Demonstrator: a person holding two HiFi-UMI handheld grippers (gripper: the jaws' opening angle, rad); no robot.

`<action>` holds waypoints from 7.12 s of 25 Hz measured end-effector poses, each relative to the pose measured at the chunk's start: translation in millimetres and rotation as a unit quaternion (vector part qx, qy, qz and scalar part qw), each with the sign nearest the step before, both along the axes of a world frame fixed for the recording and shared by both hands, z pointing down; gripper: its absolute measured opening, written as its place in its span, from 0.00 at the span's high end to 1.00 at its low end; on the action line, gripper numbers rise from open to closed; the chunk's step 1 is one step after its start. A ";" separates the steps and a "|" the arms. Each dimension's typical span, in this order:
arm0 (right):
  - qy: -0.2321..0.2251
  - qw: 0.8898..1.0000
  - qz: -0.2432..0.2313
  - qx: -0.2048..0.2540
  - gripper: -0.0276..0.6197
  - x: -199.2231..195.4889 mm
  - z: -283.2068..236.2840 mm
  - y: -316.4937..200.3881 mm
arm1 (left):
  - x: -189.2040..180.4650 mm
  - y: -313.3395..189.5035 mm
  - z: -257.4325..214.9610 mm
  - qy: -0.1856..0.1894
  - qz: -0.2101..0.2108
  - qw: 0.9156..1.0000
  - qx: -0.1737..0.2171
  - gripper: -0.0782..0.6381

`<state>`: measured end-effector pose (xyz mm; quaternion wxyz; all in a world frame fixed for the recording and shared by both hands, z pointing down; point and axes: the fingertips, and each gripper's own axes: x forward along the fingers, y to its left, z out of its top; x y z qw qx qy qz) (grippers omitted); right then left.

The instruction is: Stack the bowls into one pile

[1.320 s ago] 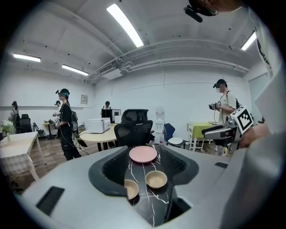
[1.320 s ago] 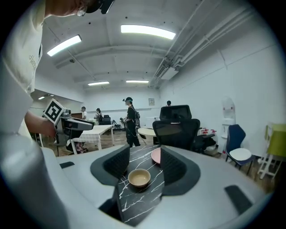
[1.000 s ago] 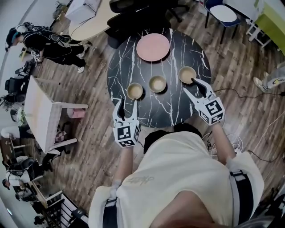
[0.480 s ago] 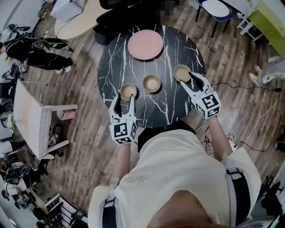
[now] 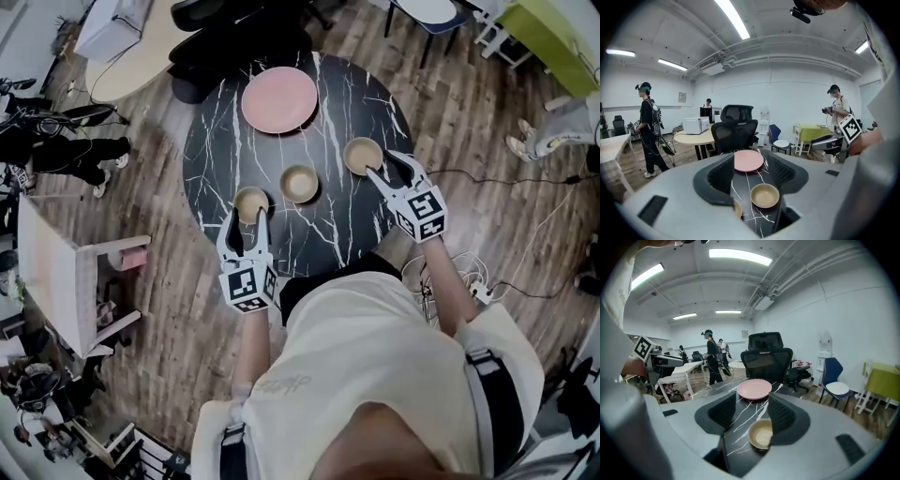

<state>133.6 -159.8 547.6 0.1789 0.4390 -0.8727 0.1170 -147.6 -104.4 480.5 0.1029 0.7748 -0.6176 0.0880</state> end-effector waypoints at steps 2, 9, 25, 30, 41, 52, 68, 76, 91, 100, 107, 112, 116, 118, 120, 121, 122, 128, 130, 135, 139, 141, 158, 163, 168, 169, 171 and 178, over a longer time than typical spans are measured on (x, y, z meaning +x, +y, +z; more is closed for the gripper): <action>-0.003 1.000 0.005 -0.011 0.63 9.0 11.0 -4.5 | 4.1 -2.7 2.6 -0.001 -0.003 1.000 -0.003 0.56; 0.000 0.999 0.004 -0.043 0.63 29.2 56.6 -31.6 | 15.2 -7.2 9.8 -0.002 -0.021 1.000 -0.016 0.56; 0.043 0.992 0.000 -0.119 0.63 48.3 140.2 -57.2 | 35.3 -14.8 34.8 0.008 -0.037 0.997 -0.062 0.56; 0.046 0.989 -0.002 -0.142 0.63 47.3 160.3 -64.1 | 46.7 -20.2 41.2 0.013 -0.032 0.997 -0.075 0.56; 0.046 0.983 0.018 -0.180 0.63 56.7 191.9 -71.2 | 54.3 -32.2 46.6 0.013 -0.029 0.996 -0.088 0.56; 0.040 0.980 0.021 -0.192 0.73 55.5 203.6 -71.2 | 61.1 -40.2 50.5 0.021 -0.027 0.995 -0.096 0.56; 0.018 0.977 0.042 -0.207 0.90 53.5 210.3 -70.1 | 47.1 -23.3 61.7 0.029 -0.046 0.993 -0.107 0.56; 0.003 0.975 0.051 -0.214 0.92 53.7 204.3 -60.0 | 40.0 -11.3 62.0 0.048 -0.051 0.992 -0.109 0.56; 0.020 0.981 0.010 -0.191 0.92 19.4 167.3 -41.1 | 1.1 21.9 42.4 0.053 -0.088 0.992 -0.073 0.56; 0.010 0.985 -0.032 -0.166 0.92 -45.6 136.9 -43.8 | -27.5 43.3 39.4 0.061 -0.102 0.991 -0.061 0.56; 0.016 0.985 -0.061 -0.159 0.92 -91.3 131.6 -43.8 | -50.0 60.4 40.2 0.066 -0.118 0.989 -0.055 0.56; 0.028 0.984 -0.081 -0.158 0.92 -113.4 133.0 -43.4 | -65.7 73.8 48.3 0.071 -0.132 0.987 -0.063 0.56; 0.036 0.982 -0.089 -0.165 0.92 -125.8 138.1 -42.2 | -79.5 79.9 52.5 0.072 -0.144 0.985 -0.069 0.56; 0.040 0.980 -0.093 -0.168 0.92 -131.0 141.1 -41.9 | -84.6 82.0 54.3 0.074 -0.149 0.984 -0.071 0.56; 0.043 0.979 -0.097 -0.172 0.92 -136.5 144.9 -41.7 | -89.1 84.2 56.5 0.076 -0.153 0.983 -0.073 0.56; 0.045 0.979 -0.098 -0.174 0.92 -139.3 147.3 -41.5 | -91.4 85.1 57.7 0.077 -0.155 0.982 -0.075 0.56; 0.047 0.978 -0.099 -0.177 0.92 -141.8 150.0 -41.1 | -93.3 85.8 59.1 0.078 -0.155 0.982 -0.077 0.56; 0.058 0.975 -0.105 -0.185 0.92 -152.3 165.3 -43.2 | -100.8 82.9 70.2 0.080 -0.154 0.981 -0.088 0.56; 0.060 0.975 -0.105 -0.188 0.92 -153.0 169.0 -42.9 | -102.8 82.5 72.1 0.081 -0.154 0.981 -0.091 0.56; 0.063 0.973 -0.101 -0.198 0.92 -155.9 178.3 -44.5 | -118.5 83.0 77.3 0.087 -0.170 0.977 -0.096 0.56; 0.065 0.972 -0.097 -0.204 0.92 -156.5 185.1 -45.4 | -124.7 81.2 82.7 0.088 -0.172 0.976 -0.102 0.56; 0.066 0.971 -0.097 -0.207 0.92 -157.1 187.4 -44.8 | -126.1 79.6 84.8 0.095 -0.175 0.974 -0.105 0.56; 0.074 0.971 -0.092 -0.210 0.87 -155.2 198.2 -48.9 | -123.9 60.4 94.9 0.101 -0.158 0.975 -0.117 0.56; 0.070 0.974 -0.083 -0.197 0.85 -152.9 187.9 -55.1 | -119.4 54.5 95.3 0.102 -0.145 0.978 -0.115 0.56; 0.076 0.978 -0.092 -0.171 0.84 -147.4 167.1 -49.5 | -113.2 48.4 92.8 0.098 -0.127 0.981 -0.110 0.56; 0.076 0.979 -0.094 -0.167 0.84 -145.6 162.0 -46.9 | -111.5 46.4 91.4 0.097 -0.124 0.982 -0.107 0.56; 0.076 0.979 -0.100 -0.158 0.84 -143.6 150.3 -38.9 | -107.9 42.8 87.5 0.097 -0.117 0.983 -0.101 0.56; 0.047 0.985 -0.111 -0.122 0.87 -142.1 103.8 -11.8 | -93.6 34.8 76.9 0.088 -0.091 0.988 -0.084 0.56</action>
